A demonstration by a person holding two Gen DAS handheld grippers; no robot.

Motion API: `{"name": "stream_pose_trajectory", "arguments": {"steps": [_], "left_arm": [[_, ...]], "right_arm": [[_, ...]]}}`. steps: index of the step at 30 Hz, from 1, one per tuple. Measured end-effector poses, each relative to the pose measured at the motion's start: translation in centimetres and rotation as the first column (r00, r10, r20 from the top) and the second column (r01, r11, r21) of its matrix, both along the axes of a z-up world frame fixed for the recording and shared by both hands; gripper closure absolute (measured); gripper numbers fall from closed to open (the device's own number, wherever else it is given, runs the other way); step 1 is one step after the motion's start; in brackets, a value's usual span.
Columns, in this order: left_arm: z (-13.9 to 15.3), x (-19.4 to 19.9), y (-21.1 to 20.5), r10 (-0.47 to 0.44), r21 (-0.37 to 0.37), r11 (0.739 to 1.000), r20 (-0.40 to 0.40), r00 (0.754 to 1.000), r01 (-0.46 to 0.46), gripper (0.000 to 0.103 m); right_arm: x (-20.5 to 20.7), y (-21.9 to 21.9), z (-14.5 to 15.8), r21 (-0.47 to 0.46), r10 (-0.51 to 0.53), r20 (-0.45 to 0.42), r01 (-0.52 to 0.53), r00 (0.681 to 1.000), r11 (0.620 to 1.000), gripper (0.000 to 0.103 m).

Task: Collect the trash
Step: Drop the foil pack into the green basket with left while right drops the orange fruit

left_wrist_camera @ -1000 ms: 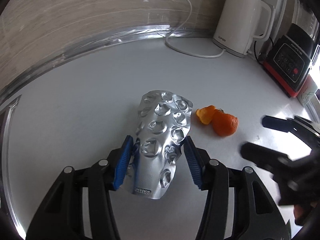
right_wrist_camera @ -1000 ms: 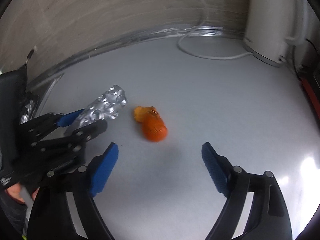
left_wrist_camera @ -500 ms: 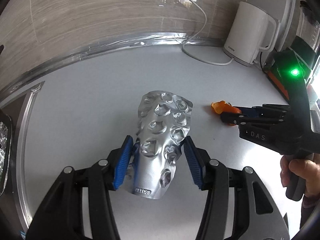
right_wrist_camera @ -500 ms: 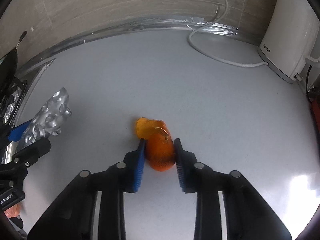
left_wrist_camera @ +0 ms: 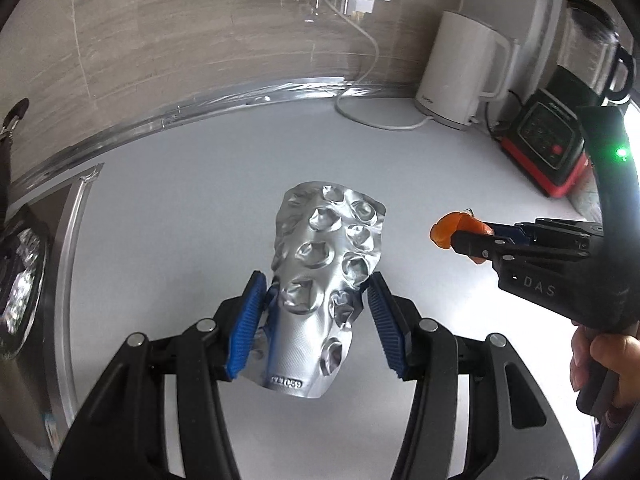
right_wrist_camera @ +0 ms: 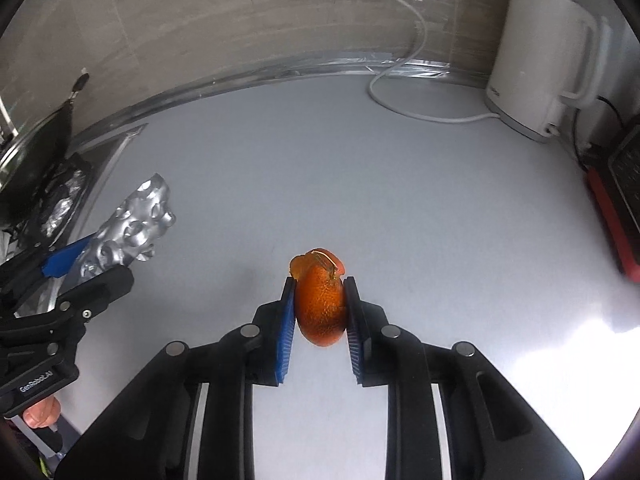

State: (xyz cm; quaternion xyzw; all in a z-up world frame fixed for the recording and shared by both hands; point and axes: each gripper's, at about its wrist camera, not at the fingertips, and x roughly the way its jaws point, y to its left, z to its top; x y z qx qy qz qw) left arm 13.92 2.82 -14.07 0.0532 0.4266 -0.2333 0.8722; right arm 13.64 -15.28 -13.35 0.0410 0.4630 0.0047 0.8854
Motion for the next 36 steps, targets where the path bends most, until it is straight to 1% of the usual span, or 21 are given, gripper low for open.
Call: {"name": "stream_pose_trajectory", "arguments": {"steps": [5, 10, 14, 17, 20, 22, 28, 34, 36], "left_arm": [[1.1, -4.6, 0.1, -0.008, 0.014, 1.0, -0.001, 1.0, 0.008, 0.051], [2.0, -9.4, 0.3, -0.01, -0.004, 1.0, -0.023, 1.0, 0.01, 0.051], [2.4, -13.5, 0.2, -0.029, 0.002, 1.0, -0.023, 0.999, 0.029, 0.051], [2.3, -16.5, 0.1, -0.041, 0.019, 0.999, -0.033, 0.999, 0.042, 0.051], [2.1, -18.8, 0.5, -0.031, -0.004, 1.0, -0.075, 0.997, 0.031, 0.051], [2.0, -20.1, 0.7, -0.019, 0.004, 1.0, -0.084, 0.996, 0.019, 0.051], [1.0, -22.3, 0.5, 0.001, 0.039, 0.999, -0.1, 0.995, 0.002, 0.051], [-0.2, -24.4, 0.3, 0.006, 0.057, 0.998, -0.119, 0.993, 0.001, 0.051], [-0.4, -24.8, 0.2, 0.005, 0.057, 0.998, -0.13, 0.991, 0.003, 0.051]], "right_arm": [[-5.6, 0.6, 1.7, 0.003, 0.003, 0.003, -0.003, 1.0, 1.0, 0.079], [-11.1, 1.2, 2.6, 0.012, 0.03, 0.006, -0.03, 1.0, 0.999, 0.079], [-15.9, 1.6, 2.5, 0.024, 0.059, -0.012, -0.059, 0.998, 0.998, 0.079], [-18.4, 1.8, 2.2, 0.031, 0.077, -0.025, -0.077, 0.997, 0.997, 0.079], [-21.3, 2.1, 1.2, 0.041, 0.111, -0.053, -0.109, 0.992, 0.993, 0.079], [-22.5, 2.4, 0.5, 0.05, 0.132, -0.074, -0.128, 0.989, 0.99, 0.079], [-25.7, 2.8, -2.1, 0.061, 0.176, -0.142, -0.169, 0.974, 0.984, 0.079], [-27.4, 3.5, -3.0, 0.043, 0.211, -0.168, -0.207, 0.963, 0.977, 0.078], [-27.6, 3.9, -3.2, 0.04, 0.217, -0.17, -0.213, 0.961, 0.976, 0.077]]}}
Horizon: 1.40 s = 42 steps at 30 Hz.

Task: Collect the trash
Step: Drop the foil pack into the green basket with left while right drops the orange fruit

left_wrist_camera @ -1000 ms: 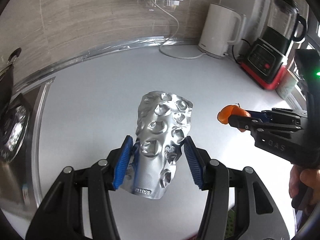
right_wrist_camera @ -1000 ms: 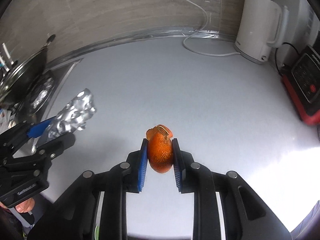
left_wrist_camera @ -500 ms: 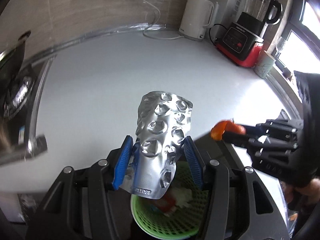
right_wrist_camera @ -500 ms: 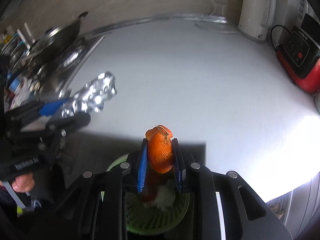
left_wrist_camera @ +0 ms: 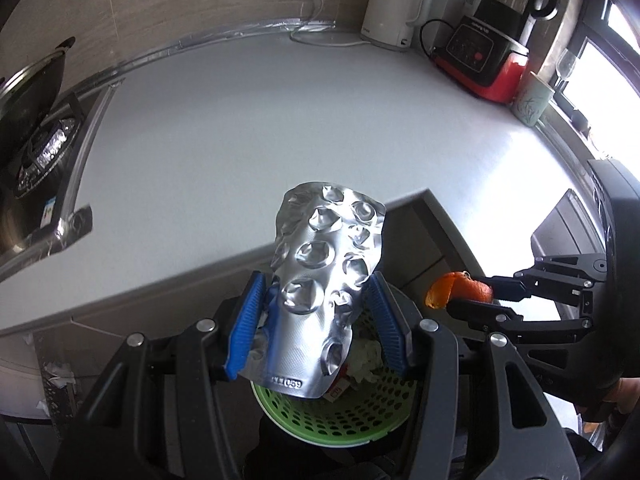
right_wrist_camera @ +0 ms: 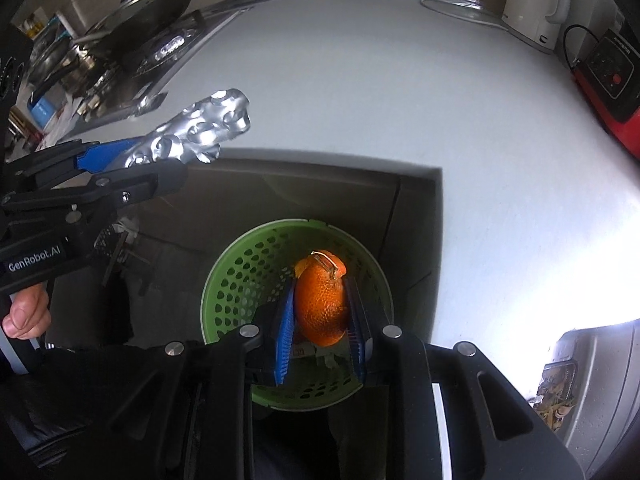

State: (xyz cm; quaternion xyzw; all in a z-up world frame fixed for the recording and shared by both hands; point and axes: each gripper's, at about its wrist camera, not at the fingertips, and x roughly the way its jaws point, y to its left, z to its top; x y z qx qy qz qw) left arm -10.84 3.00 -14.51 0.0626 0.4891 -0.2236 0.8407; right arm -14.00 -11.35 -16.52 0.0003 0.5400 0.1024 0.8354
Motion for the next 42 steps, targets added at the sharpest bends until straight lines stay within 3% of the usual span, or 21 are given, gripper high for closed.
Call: {"name": "stream_pose_trajectory", "arguments": {"steps": [3, 5, 7, 17, 26, 34, 37, 42], "left_arm": [[-0.3, -0.5, -0.1, -0.002, 0.003, 1.0, -0.007, 1.0, 0.002, 0.051], [-0.3, -0.7, -0.2, 0.001, 0.004, 1.0, -0.009, 1.0, -0.001, 0.051], [-0.3, -0.8, -0.1, 0.004, 0.0, 1.0, -0.01, 1.0, -0.004, 0.051], [-0.6, -1.5, 0.0, -0.014, 0.004, 1.0, -0.004, 1.0, 0.014, 0.051], [-4.2, -2.9, -0.6, -0.158, 0.068, 0.984, -0.066, 0.985, 0.163, 0.05], [-7.5, -2.9, -1.9, -0.21, 0.034, 0.975, -0.206, 0.956, 0.221, 0.048], [-8.7, -2.7, -2.1, -0.205, 0.035, 0.975, -0.252, 0.946, 0.22, 0.037], [-9.4, -2.8, -2.3, -0.201, 0.046, 0.974, -0.265, 0.943, 0.22, 0.032]], "right_arm": [[-0.3, 0.1, -0.2, 0.002, 0.008, -0.01, -0.008, 1.0, 1.0, 0.074], [-0.3, 0.2, -0.2, 0.016, 0.01, -0.016, -0.009, 1.0, 1.0, 0.059], [-0.4, 0.3, -0.1, 0.019, 0.005, -0.01, -0.005, 1.0, 1.0, 0.05], [-0.7, -0.1, 1.4, 0.037, -0.014, 0.041, 0.012, 0.999, 0.999, 0.035], [-0.6, -2.0, 3.2, 0.042, -0.069, 0.087, 0.065, 0.994, 0.997, 0.032], [-0.5, -2.7, 3.4, 0.041, -0.091, 0.095, 0.088, 0.991, 0.995, 0.032], [-0.6, -2.8, 3.3, 0.039, -0.092, 0.093, 0.089, 0.991, 0.995, 0.031], [-0.5, -3.0, 3.2, 0.038, -0.095, 0.087, 0.092, 0.992, 0.995, 0.031]]}}
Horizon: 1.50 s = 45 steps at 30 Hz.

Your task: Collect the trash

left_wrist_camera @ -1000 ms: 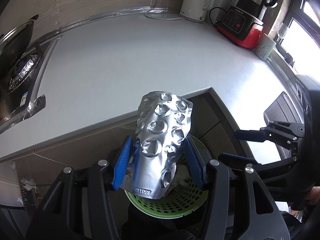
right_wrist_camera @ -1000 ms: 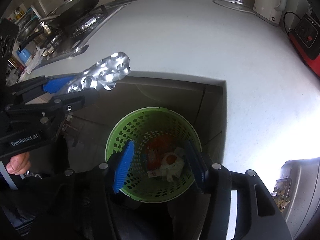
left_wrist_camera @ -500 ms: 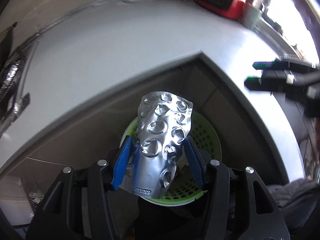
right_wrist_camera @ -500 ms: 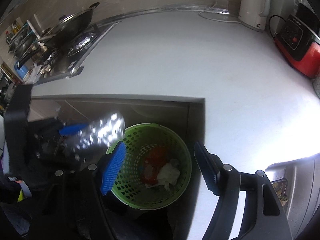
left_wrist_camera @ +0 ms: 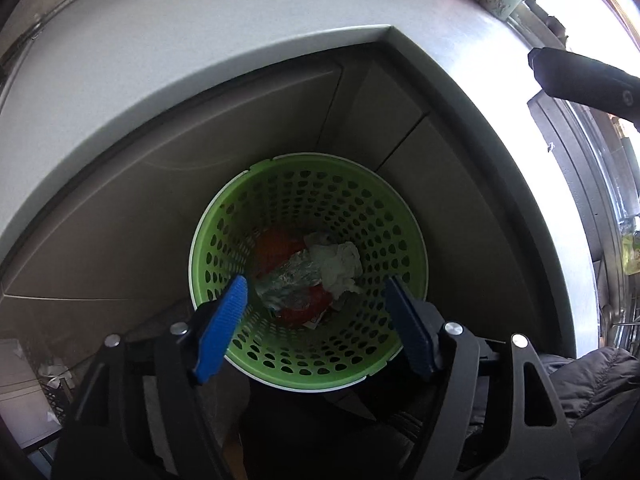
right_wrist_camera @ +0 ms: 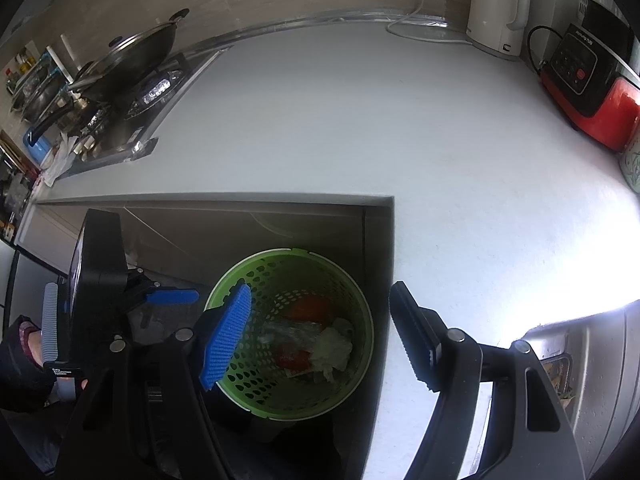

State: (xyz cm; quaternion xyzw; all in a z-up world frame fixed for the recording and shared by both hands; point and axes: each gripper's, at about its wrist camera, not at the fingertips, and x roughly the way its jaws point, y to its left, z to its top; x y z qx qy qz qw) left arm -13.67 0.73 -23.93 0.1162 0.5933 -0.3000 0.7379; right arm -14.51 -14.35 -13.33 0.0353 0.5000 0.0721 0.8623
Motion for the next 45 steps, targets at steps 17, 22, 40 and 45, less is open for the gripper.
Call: {"name": "stream_pose_trajectory", "arguments": {"steps": [17, 22, 40, 45], "left_arm": [[5.9, 3.0, 2.2, 0.203, 0.032, 0.976, 0.238, 0.95, -0.217, 0.008], [8.2, 4.0, 2.9, 0.253, 0.01, 0.963, 0.297, 0.921, -0.268, 0.008], [21.4, 11.3, 4.1, 0.571, -0.265, 0.82, 0.426, 0.702, -0.507, 0.008], [25.5, 13.0, 4.2, 0.633, -0.307, 0.77, 0.475, 0.611, -0.559, 0.008]], "right_arm": [[0.8, -0.2, 0.2, 0.004, -0.014, 0.009, 0.014, 1.0, 1.0, 0.023], [1.3, -0.3, 0.4, 0.002, -0.016, 0.018, 0.016, 1.0, 1.0, 0.022], [5.3, -2.0, 9.0, 0.004, -0.123, 0.272, 0.127, 0.954, 0.992, 0.004], [6.6, -1.9, 13.2, -0.009, -0.127, 0.386, 0.141, 0.914, 0.99, 0.002]]}}
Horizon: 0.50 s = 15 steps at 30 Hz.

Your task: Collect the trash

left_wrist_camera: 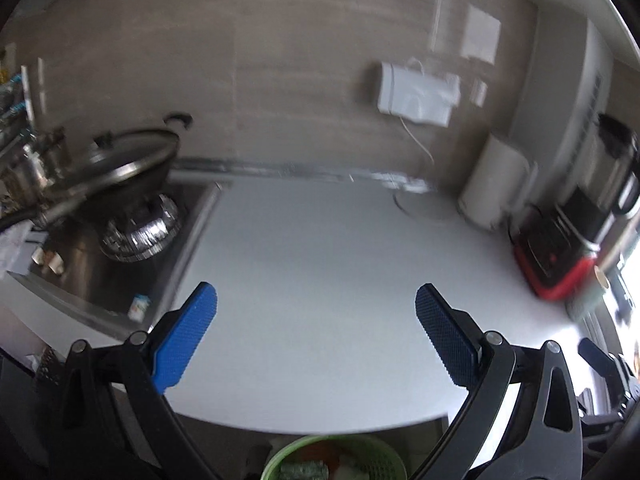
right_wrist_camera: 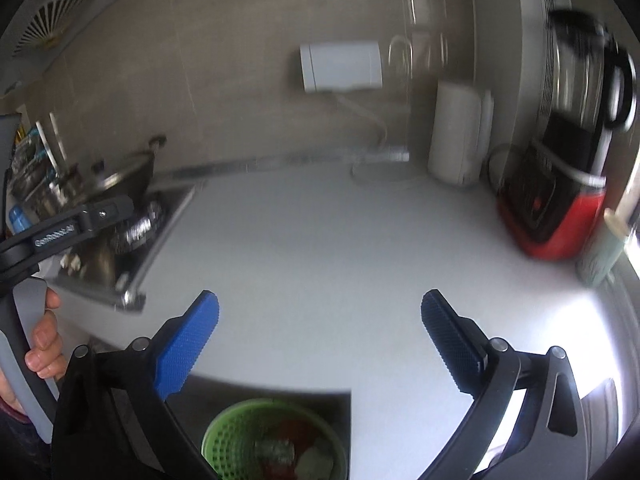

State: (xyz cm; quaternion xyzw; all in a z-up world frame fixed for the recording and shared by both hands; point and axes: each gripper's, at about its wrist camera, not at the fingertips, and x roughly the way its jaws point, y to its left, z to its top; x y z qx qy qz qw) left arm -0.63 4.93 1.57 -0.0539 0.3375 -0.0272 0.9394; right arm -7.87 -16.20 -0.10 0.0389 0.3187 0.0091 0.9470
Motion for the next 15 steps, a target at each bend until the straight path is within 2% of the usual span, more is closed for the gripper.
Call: {"name": "stream_pose_trajectory", "arguments": {"steps": [6, 15], "left_arm": [[2.8, 0.4, -0.4, 0.052, 0.046, 0.997, 0.042, 0.998, -0.054, 0.008], [4.0, -0.9, -1.0, 0.071, 0.096, 0.992, 0.07, 0.995, -0.078, 0.008]], "right_arm": [[0.5, 0.4, 3.6, 0.001, -0.007, 0.096, 0.006, 0.995, 1.0, 0.002], [0.0, 2.1, 6.4, -0.029, 0.038, 0.171, -0.033, 0.984, 0.999, 0.002]]}}
